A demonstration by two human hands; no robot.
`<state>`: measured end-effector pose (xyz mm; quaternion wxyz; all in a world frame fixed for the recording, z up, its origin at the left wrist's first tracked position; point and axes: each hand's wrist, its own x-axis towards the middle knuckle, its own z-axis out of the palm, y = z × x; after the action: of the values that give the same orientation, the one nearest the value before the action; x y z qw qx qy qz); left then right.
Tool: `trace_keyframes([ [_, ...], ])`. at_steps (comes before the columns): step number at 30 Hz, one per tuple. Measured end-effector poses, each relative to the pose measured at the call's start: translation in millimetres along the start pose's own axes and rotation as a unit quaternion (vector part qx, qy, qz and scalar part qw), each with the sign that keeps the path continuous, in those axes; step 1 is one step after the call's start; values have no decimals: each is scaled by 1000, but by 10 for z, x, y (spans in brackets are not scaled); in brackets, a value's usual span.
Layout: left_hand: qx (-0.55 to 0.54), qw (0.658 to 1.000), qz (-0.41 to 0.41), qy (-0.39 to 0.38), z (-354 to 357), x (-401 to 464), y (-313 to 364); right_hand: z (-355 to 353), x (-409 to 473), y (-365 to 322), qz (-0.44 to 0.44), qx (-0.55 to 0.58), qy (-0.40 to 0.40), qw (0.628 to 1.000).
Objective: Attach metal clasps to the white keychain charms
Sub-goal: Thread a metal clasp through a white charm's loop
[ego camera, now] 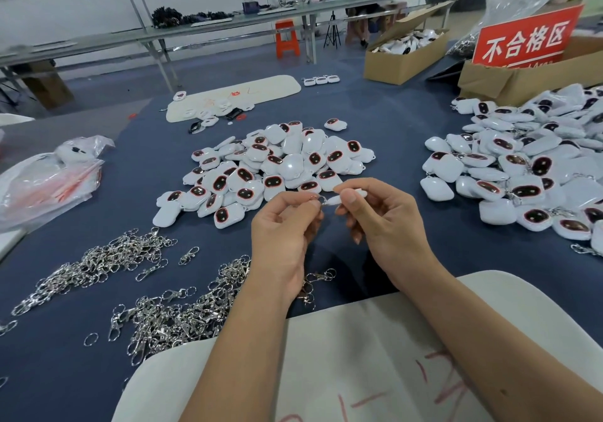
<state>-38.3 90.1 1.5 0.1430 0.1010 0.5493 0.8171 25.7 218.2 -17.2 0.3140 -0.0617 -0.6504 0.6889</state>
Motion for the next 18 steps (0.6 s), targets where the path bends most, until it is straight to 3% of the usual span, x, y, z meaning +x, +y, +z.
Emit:
trace_keyframes([
  [3,121,991,54,-30,-47,25,-15,-17,12,6,-2,-10,11,1000],
  [8,201,973,77,-79,-99,28,-39,-28,22,43,7,-44,1,999],
  [18,146,987,74,-7,33,-24,-132,-44,39,21,27,-16,87,996],
])
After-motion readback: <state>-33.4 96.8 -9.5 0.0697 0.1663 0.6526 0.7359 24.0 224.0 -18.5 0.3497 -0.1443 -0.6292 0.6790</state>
